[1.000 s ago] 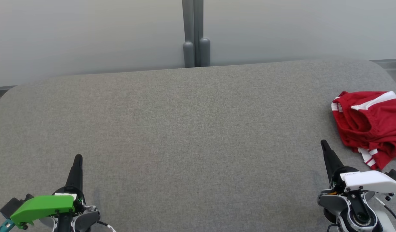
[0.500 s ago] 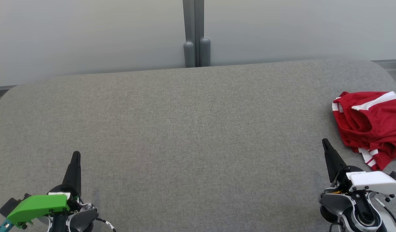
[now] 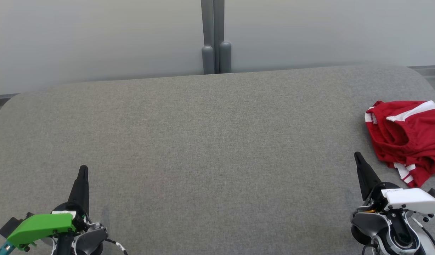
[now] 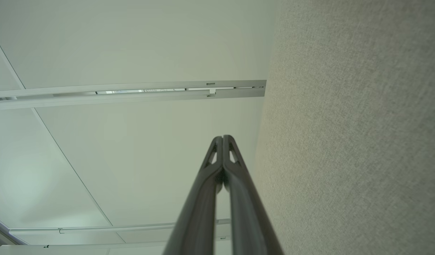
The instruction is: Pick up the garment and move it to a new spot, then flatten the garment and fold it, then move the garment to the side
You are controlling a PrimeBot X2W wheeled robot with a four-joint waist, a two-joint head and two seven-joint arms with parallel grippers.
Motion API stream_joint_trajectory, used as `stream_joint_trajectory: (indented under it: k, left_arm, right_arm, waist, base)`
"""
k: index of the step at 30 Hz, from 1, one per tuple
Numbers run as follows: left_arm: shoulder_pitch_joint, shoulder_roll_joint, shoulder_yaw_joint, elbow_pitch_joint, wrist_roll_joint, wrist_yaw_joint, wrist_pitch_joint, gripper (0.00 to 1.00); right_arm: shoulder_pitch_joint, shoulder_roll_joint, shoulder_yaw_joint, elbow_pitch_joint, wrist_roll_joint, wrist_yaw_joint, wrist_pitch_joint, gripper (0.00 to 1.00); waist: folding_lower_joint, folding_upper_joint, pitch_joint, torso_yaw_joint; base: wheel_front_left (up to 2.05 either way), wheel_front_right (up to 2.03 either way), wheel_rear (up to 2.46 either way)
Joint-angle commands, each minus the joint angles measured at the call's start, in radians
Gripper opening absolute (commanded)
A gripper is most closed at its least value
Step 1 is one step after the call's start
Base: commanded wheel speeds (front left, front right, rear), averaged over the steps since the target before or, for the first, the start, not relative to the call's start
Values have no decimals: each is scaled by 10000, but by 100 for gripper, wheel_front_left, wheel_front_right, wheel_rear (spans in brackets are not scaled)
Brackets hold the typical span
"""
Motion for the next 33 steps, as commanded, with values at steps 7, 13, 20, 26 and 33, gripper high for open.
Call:
stream_joint_trajectory:
  k: [7,13,20,26,33]
  left_arm:
    - [-161,66,19,-29,-17,-65,17,0]
    - [-160,66,19,-28,-17,-65,16,0]
    - [-159,66,19,-29,-18,-65,16,0]
    - [-159,66,20,-29,-18,-66,16,0]
    - [-159,66,20,-30,-18,-66,16,0]
  right_arm:
    - [91,-45,-15,-50,67,4,30,0]
    - [91,-43,-15,-50,67,4,28,0]
    - [90,-43,-14,-50,68,4,27,0]
    - [90,-43,-14,-50,68,4,26,0]
    - [89,-43,-14,-50,68,4,26,0]
  waist:
    - [0,0,0,0]
    - [0,0,0,0]
    - [0,0,0,0]
    - [0,0,0,0]
    - [0,0,0,0]
  base:
    - [0,0,0]
    - [0,0,0]
    - [0,0,0]
    - [0,0,0]
    - [0,0,0]
